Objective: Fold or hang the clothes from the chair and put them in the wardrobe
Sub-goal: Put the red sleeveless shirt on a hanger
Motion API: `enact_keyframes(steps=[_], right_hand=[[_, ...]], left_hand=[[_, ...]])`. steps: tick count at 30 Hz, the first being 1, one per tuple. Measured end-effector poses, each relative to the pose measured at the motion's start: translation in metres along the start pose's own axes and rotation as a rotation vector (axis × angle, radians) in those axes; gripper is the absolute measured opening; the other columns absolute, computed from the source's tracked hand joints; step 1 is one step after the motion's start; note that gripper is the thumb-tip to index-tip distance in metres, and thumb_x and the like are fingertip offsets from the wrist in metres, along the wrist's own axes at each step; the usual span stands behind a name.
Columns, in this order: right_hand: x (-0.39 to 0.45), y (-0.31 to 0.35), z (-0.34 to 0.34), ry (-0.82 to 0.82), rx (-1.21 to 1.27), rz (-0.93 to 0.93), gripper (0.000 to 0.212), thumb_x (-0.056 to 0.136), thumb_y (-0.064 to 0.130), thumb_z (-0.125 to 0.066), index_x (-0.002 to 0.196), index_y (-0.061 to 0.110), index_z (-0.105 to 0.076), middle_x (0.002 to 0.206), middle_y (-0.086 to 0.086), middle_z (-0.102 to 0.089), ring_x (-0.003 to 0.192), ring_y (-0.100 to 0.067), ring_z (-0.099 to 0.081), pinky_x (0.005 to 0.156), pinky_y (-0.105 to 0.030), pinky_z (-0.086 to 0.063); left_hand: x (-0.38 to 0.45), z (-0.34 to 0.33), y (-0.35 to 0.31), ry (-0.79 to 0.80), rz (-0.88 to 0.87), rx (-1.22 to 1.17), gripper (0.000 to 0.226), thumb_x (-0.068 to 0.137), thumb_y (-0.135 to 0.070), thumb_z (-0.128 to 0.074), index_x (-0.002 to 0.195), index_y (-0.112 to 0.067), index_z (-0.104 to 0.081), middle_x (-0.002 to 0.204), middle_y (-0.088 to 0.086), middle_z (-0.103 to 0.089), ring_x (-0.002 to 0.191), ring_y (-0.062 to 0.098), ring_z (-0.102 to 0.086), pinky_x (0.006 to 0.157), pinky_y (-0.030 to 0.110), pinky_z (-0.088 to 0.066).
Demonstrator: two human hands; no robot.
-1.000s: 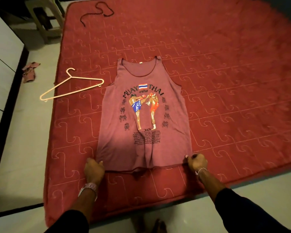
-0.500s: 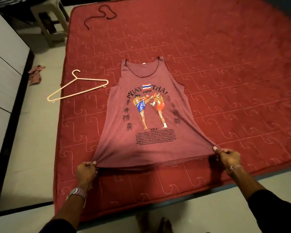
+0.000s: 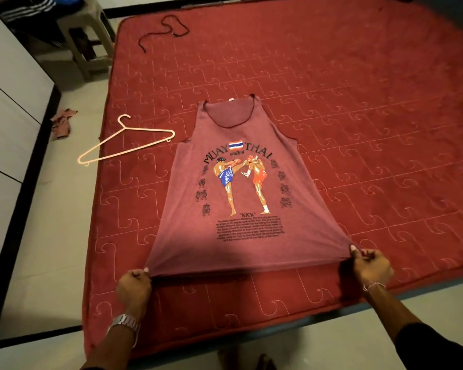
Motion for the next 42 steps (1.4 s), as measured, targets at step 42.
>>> enact_keyframes(steps=[42], right_hand=[[0.193,0.275,-0.219,0.528,-0.178,0.553,0.044,0.095,0.013,-0.062,0.138,0.011,-0.054,0.119,-0.011,-0.069,0.109,-0.028,-0.063,0.098,-0.033,-0.045]], left_hand=[[-0.005,-0.336,-0.417,0.574,-1.149,0.240,0.040,0.098,-0.010,-0.045,0.136,0.005,-0.051,0.140,0.023,-0.051,0.131,0.036,-0.047,0.117,0.042,-0.032]])
Point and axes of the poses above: each hand's wrist, its own x-axis towards the middle knuckle, its own z-axis out of the back of the hand, y = z × x, the point moved 3 cm from there along x, towards the middle knuckle
